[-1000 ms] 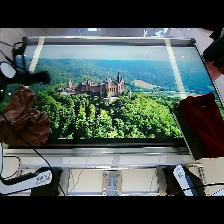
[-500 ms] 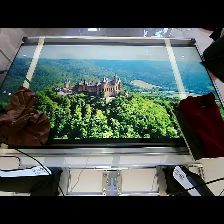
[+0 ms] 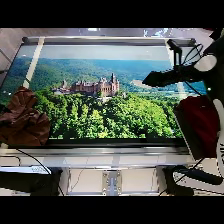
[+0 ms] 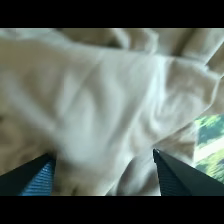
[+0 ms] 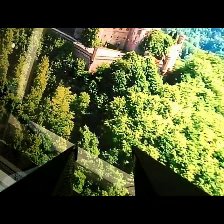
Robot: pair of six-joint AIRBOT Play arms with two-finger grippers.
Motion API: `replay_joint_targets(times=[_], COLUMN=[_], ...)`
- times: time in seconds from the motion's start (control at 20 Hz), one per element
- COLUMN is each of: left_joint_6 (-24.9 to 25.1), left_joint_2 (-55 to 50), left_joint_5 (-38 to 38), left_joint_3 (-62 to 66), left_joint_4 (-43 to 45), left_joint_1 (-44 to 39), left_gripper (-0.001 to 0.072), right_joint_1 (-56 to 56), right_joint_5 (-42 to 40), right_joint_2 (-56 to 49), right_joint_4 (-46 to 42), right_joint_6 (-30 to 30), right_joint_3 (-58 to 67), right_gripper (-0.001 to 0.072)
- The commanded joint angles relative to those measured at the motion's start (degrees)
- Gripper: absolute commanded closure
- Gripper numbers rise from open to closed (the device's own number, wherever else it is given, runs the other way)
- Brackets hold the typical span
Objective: Fold the shirts.
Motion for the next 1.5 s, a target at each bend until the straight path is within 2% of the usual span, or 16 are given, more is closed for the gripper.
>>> replay_joint_targets(times=[0.0,0.05,0.1,0.15,0.2,0.25,0.4,0.5,0.65,0.75,1.05,1.1,1.15,1.2,1.3,1.45], left_joint_6=[0.0,0.0,0.0,0.0,1.4,6.5,25.1,32.0,32.7,32.7,32.7,32.7,32.7,32.7,33.6,33.7], left_joint_2=[-3.9,-5.2,-6.2,-6.7,-6.6,-5.9,-1.5,2.6,6.4,6.3,0.5,-0.9,-2.1,-2.5,-1.3,3.4], left_joint_5=[3.0,2.4,1.8,1.4,1.6,2.4,1.6,-1.6,-4.3,-5.5,9.2,14.1,20.0,25.6,32.2,27.8], left_joint_3=[0.0,0.0,0.0,0.0,0.0,0.0,0.0,0.0,0.0,0.0,0.0,0.0,0.0,0.0,0.1,0.0], left_joint_4=[-5.0,-5.0,-5.0,-5.6,-8.0,-13.6,-40.7,-53.9,-54.0,-52.2,-48.3,-48.2,-48.2,-48.2,-48.2,-44.1], left_joint_1=[-1.2,-2.1,-2.9,-3.8,-4.7,-5.6,-9.0,-13.5,-25.1,-36.3,-69.4,-73.0,-75.7,-76.8,-74.1,-60.9], left_gripper=[0.0182,0.0258,0.0388,0.07,0.0692,0.0692,0.0692,0.0693,0.0693,0.0692,0.0691,0.066,0.0407,0.0099,0.0048,0.0074], right_joint_1=[3.2,3.2,3.2,3.2,3.2,3.2,3.1,3.1,3.2,3.2,3.2,3.2,3.1,3.1,3.1,0.7], right_joint_5=[-6.1,-7.3,-8.2,-8.3,-8.2,-8.0,-3.7,3.0,14.7,20.0,20.1,20.0,20.0,20.0,20.0,18.7], right_joint_2=[-2.3,-2.3,-2.3,-2.3,-2.3,-2.3,-2.0,-1.8,-1.8,-1.7,3.7,4.0,4.2,4.2,4.4,4.3], right_joint_4=[-1.1,-1.0,-1.1,-1.2,-1.2,-1.3,-3.1,-5.7,-9.4,-10.8,-14.6,-16.0,-17.8,-19.9,-27.3,-36.2], right_joint_6=[0.2,0.2,0.2,0.2,0.2,0.2,0.2,0.2,0.2,0.2,0.1,0.0,0.0,0.0,-1.1,-2.1], right_joint_3=[0.9,1.7,2.8,4.2,5.8,7.5,14.6,20.7,31.3,37.3,36.7,36.7,36.7,36.7,36.7,35.4], right_gripper=[0.0335,0.0335,0.0335,0.0335,0.0335,0.0336,0.0336,0.0337,0.036,0.0535,0.0542,0.0525,0.0452,0.0379,0.0364,0.0364])
